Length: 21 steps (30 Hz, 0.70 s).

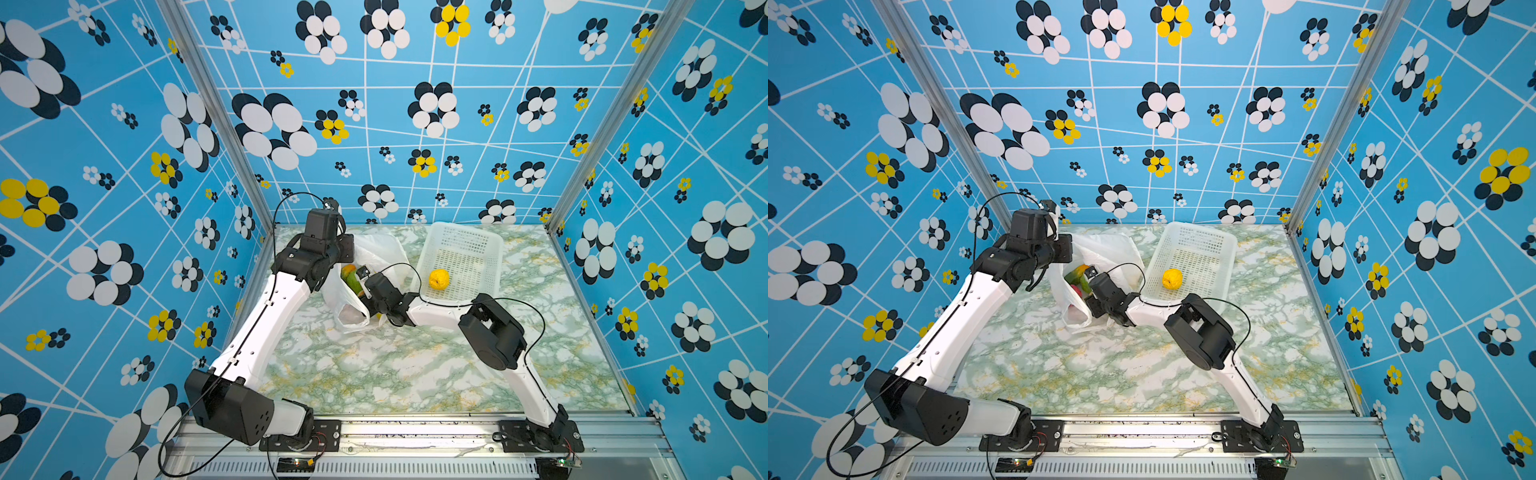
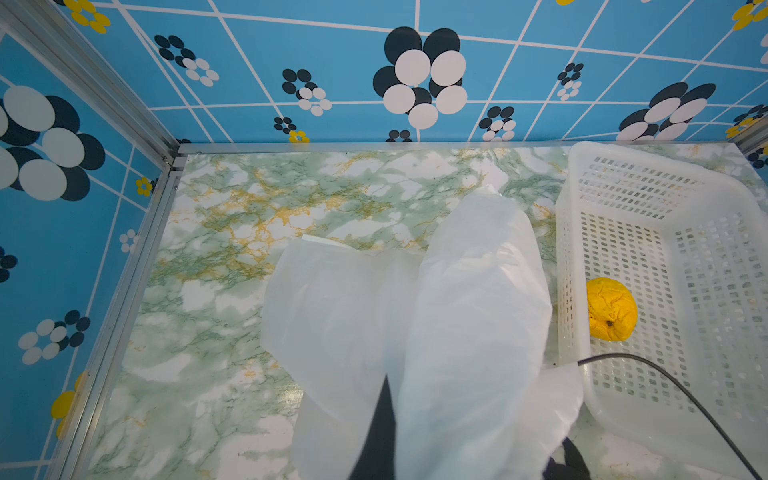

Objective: Untie the knot of the plastic bag and take out the fruit
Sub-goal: 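Grasp the orange-red mango with the right gripper and lift it out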

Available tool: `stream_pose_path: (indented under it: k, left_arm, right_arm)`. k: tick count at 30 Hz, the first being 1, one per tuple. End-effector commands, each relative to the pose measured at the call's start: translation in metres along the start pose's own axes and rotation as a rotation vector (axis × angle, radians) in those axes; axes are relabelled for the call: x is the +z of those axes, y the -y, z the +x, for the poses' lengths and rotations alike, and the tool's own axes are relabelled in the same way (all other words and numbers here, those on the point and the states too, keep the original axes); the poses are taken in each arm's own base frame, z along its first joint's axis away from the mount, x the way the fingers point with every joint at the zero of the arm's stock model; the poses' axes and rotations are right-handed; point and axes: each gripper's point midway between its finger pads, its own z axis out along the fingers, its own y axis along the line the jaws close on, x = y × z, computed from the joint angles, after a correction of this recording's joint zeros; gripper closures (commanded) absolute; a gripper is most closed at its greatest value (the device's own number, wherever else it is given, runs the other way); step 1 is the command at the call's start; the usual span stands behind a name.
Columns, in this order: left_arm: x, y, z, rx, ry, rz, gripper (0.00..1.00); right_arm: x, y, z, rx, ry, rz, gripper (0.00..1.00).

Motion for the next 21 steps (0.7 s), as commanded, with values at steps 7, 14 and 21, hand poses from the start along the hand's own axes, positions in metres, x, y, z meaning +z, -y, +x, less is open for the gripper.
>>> stream_pose_path:
  k: [7, 14, 21]
  left_arm:
    - [-0.009, -0.001, -0.005, -0.012, 0.018, 0.013, 1.00]
    - [-0.008, 0.000, -0.005, -0.013, 0.015, 0.018, 1.00]
    - [-0.006, 0.001, -0.004, -0.014, 0.011, 0.022, 1.00]
  right_arm:
    - [-0.077, -0.040, -0.030, -0.002, 0.137, -0.225, 0.56]
    - [-0.088, -0.040, -0.035, -0.006, 0.162, -0.208, 0.59]
    - [-0.139, -0.035, -0.054, 0.001, 0.270, -0.212, 0.61]
